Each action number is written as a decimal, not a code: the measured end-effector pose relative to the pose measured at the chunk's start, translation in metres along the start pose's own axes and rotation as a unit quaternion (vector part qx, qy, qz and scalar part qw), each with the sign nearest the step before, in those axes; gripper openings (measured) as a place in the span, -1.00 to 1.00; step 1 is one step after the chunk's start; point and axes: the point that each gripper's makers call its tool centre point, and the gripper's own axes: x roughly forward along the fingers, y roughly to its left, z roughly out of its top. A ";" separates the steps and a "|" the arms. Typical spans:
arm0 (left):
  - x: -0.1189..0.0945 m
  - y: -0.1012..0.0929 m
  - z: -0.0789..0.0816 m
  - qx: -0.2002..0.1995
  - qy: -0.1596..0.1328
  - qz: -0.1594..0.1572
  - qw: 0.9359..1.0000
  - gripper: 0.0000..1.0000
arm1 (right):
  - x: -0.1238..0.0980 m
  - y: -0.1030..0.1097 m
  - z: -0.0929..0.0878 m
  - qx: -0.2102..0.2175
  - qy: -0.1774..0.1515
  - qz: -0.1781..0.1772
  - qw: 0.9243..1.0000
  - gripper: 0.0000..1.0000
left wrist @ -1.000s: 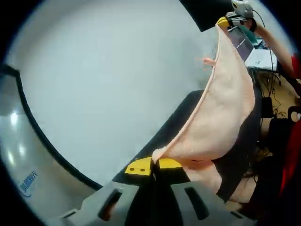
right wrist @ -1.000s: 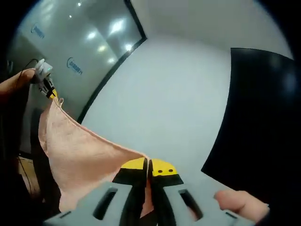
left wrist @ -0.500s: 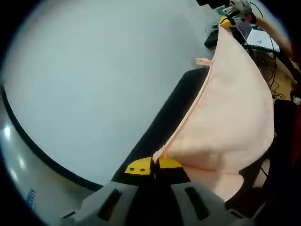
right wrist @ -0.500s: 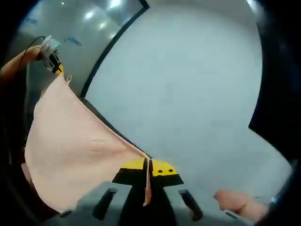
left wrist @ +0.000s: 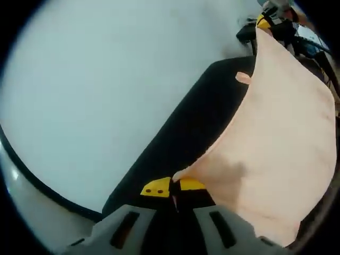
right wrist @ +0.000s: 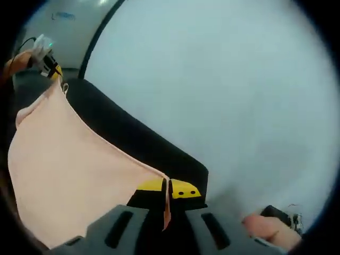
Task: Fold the towel on the table until its edges align and the towel forms a compact rectangular stack.
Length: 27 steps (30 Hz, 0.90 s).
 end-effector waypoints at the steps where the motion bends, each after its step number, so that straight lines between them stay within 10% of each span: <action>1: 0.009 0.000 -0.001 -0.011 -0.003 -0.009 1.000 -0.95 | 0.008 0.001 -0.002 -0.003 0.005 -0.001 1.000 -0.99; 6: 0.020 -0.025 -0.011 -0.151 -0.044 -0.098 0.983 -0.58 | 0.051 0.018 -0.015 0.017 0.027 0.014 0.999 -0.97; 11: 0.009 -0.005 -0.044 -0.273 -0.070 -0.094 0.955 -0.34 | 0.069 0.034 -0.021 0.049 0.013 0.042 0.998 -0.61; 16: 0.008 0.019 -0.095 -0.408 -0.063 -0.104 0.905 -0.28 | 0.064 0.024 -0.026 0.083 -0.006 0.036 0.996 -0.62; 23: -0.013 -0.053 -0.143 -0.530 -0.030 -0.119 0.839 -0.06 | 0.056 0.004 -0.040 0.135 -0.019 0.017 0.991 -0.47; 25: -0.010 -0.069 -0.161 -0.529 -0.003 -0.113 0.841 -0.05 | 0.056 -0.003 -0.041 0.151 -0.028 0.011 0.988 -0.42; 27: -0.006 -0.080 -0.178 -0.500 0.014 -0.109 0.859 -0.01 | 0.054 -0.009 -0.040 0.156 -0.038 0.000 0.987 -0.41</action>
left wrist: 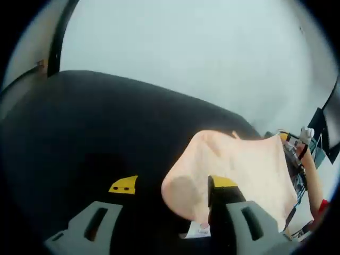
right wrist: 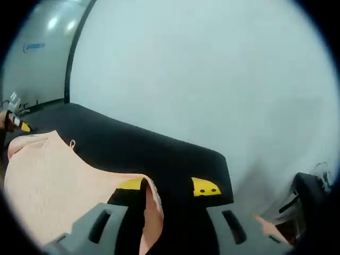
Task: Fold the towel on the table until its edges align and the towel forms a compact rectangular stack.
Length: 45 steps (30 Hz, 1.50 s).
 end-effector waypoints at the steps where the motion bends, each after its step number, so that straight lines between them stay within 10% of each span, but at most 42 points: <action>1: 0.001 0.000 0.003 0.019 -0.025 -0.004 1.000 -0.04 | -0.001 -0.001 0.000 0.001 -0.004 -0.003 1.000 -0.41; 5: 0.002 0.006 0.009 -0.027 -0.040 0.012 0.999 -0.45 | -0.003 0.000 -0.002 0.004 -0.002 -0.003 1.000 -0.35; 9: 0.012 -0.004 0.004 0.083 -0.045 0.018 0.995 -0.93 | -0.006 -0.004 -0.005 0.019 -0.007 -0.005 1.000 -0.32; 11: 0.018 -0.008 0.018 0.122 -0.037 -0.017 0.992 -0.97 | -0.006 -0.001 -0.010 0.024 -0.002 0.010 1.000 -0.63; 15: -0.005 0.005 0.066 0.167 -0.083 0.037 0.982 -0.99 | -0.003 0.001 -0.017 0.023 0.006 0.022 0.999 -0.98; 19: -0.041 0.018 0.123 0.243 -0.122 0.094 0.958 -1.00 | -0.004 0.002 -0.010 0.039 -0.001 0.028 0.999 -0.98; 24: -0.091 0.006 0.175 0.368 -0.174 0.175 0.896 -1.00 | -0.023 0.003 0.002 -0.002 -0.018 0.022 1.000 -0.99; 38: -0.230 -0.071 0.236 0.386 -0.301 0.183 0.853 -1.00 | -0.156 -0.031 0.121 -0.070 -0.182 -0.041 0.980 -1.00; 43: -0.263 -0.087 0.247 0.387 -0.315 0.172 0.849 -1.00 | -0.188 -0.036 0.147 -0.071 -0.211 -0.045 0.974 -1.00; 45: -0.272 -0.090 0.253 0.408 -0.322 0.183 0.835 -1.00 | -0.198 -0.034 0.153 -0.081 -0.222 -0.050 0.970 -1.00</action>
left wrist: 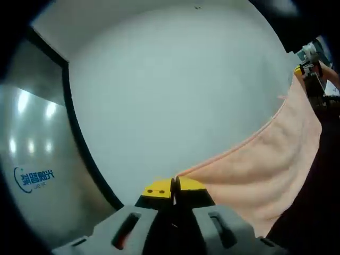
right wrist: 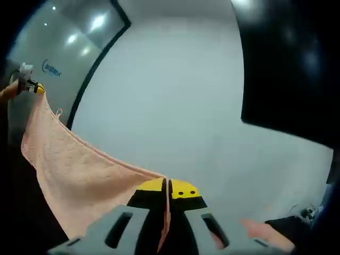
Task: Fold the towel on the table until its edges align and the towel forms a compact rectangular stack.
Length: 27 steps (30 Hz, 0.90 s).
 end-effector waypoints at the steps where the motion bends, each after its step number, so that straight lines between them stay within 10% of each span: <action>1: -0.002 -0.001 0.001 0.003 0.000 0.002 1.000 -1.00 | -0.003 -0.001 0.004 -0.007 -0.004 -0.002 1.000 -1.00; 17: 0.029 0.005 -0.006 0.039 0.032 0.001 0.999 -1.00 | 0.046 0.003 0.004 -0.016 0.024 0.010 1.000 -1.00; 27: 0.118 -0.018 -0.075 0.036 0.097 -0.031 0.994 -1.00 | 0.126 0.026 -0.093 -0.016 0.118 0.037 0.992 -1.00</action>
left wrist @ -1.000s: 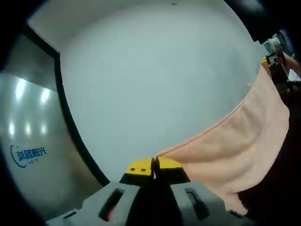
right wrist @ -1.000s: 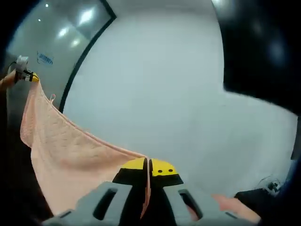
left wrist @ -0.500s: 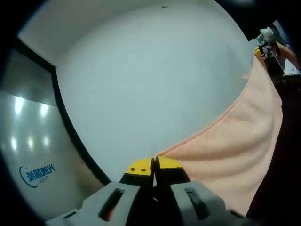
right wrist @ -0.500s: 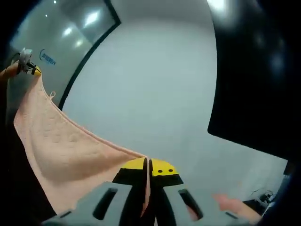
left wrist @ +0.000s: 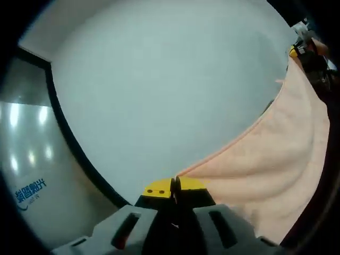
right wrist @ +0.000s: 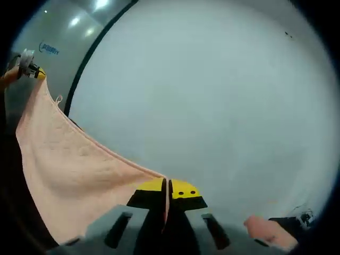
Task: Fold the towel on the table until its edges align and the towel forms a compact rectangular stack.
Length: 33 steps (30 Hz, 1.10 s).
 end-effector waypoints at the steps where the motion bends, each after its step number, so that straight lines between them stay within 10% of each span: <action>1: 0.012 -0.003 -0.007 0.003 0.010 -0.003 1.000 -1.00 | 0.014 0.002 -0.007 -0.003 0.007 0.005 1.000 -1.00; 9: 0.106 -0.046 -0.074 -0.078 0.079 -0.046 0.993 -0.99 | 0.100 0.017 -0.064 0.010 0.073 0.010 0.997 -0.98; 13: 0.132 -0.081 -0.109 -0.227 0.120 -0.095 0.962 -0.56 | 0.128 0.028 -0.115 0.112 0.165 0.028 0.979 -0.33; 17: 0.132 -0.090 -0.125 -0.303 0.122 -0.105 0.939 -0.12 | 0.130 0.024 -0.121 0.162 0.146 0.027 0.976 0.20; 20: 0.114 -0.094 -0.127 -0.295 0.116 -0.108 0.942 -0.13 | 0.118 0.014 -0.118 0.166 0.134 0.014 0.977 0.10; 24: 0.100 -0.075 -0.126 -0.233 0.107 -0.097 0.962 -0.23 | 0.086 0.002 -0.104 0.141 0.107 -0.013 0.984 -0.07; 29: 0.048 -0.083 -0.129 -0.057 0.078 -0.137 0.986 -0.40 | 0.027 0.027 -0.100 0.058 0.090 -0.007 0.994 -0.09; 31: 0.016 -0.088 -0.142 0.058 0.075 -0.153 0.984 -0.46 | 0.002 0.029 -0.111 -0.011 0.115 -0.020 0.993 -0.09; 33: -0.019 -0.102 -0.156 0.157 0.067 -0.182 0.968 -0.46 | -0.025 0.043 -0.114 -0.092 0.115 -0.008 0.989 -0.17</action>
